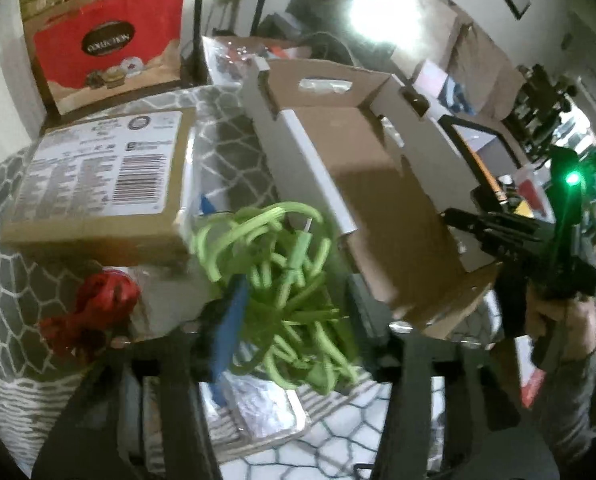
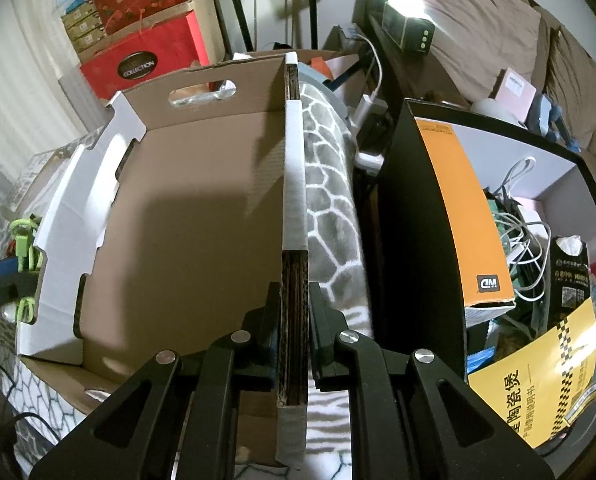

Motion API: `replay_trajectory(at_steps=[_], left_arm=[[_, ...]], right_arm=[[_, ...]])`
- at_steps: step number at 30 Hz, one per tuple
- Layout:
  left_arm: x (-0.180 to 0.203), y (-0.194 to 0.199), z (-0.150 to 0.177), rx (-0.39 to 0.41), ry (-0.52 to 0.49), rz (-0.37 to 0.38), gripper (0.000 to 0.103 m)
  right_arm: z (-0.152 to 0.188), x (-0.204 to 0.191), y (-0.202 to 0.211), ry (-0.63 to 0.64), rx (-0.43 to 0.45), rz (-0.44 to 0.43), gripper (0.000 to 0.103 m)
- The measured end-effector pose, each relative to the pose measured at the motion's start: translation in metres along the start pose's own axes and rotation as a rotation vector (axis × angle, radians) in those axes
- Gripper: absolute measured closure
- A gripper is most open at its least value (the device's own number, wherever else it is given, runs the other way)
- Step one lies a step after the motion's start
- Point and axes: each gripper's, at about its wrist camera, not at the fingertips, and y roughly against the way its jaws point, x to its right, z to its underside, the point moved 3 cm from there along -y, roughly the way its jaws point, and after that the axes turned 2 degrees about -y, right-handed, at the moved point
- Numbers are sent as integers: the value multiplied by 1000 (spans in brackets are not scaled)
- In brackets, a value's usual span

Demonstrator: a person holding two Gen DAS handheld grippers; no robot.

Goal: Organize objects
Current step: 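Lift the green cable with the left gripper and carry it into the box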

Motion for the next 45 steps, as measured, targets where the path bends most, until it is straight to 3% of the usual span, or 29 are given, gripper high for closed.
replay_trajectory(at_steps=[4,6,9,17,24,27,38,45], left_arm=[[4,-6,-2,-5,-19,-38,56],[6,-9,-1,-18,-25,-9,81],[7,-12,-1,-26,-5,16,93],[16,23,-12,42,-7,34,95],[33,82,-44,164,-25,90,95],[42,91,-59,185,-45,77,95],[68,40,-103,129,-42,52,95],[88,-4,-102,17,-68,67,95]], right_arm=[[0,0,-1,1,0,8,91],[0,0,-2,-3,-1,0,91],[0,1,-1,-1,-2,-3,92],[1,4,6,-5,10,-18,92],[1,1,6,8,16,-9,93],[2,2,6,12,23,-13,93],[9,-2,11,24,15,-23,93],[10,-3,9,20,6,-23,93]])
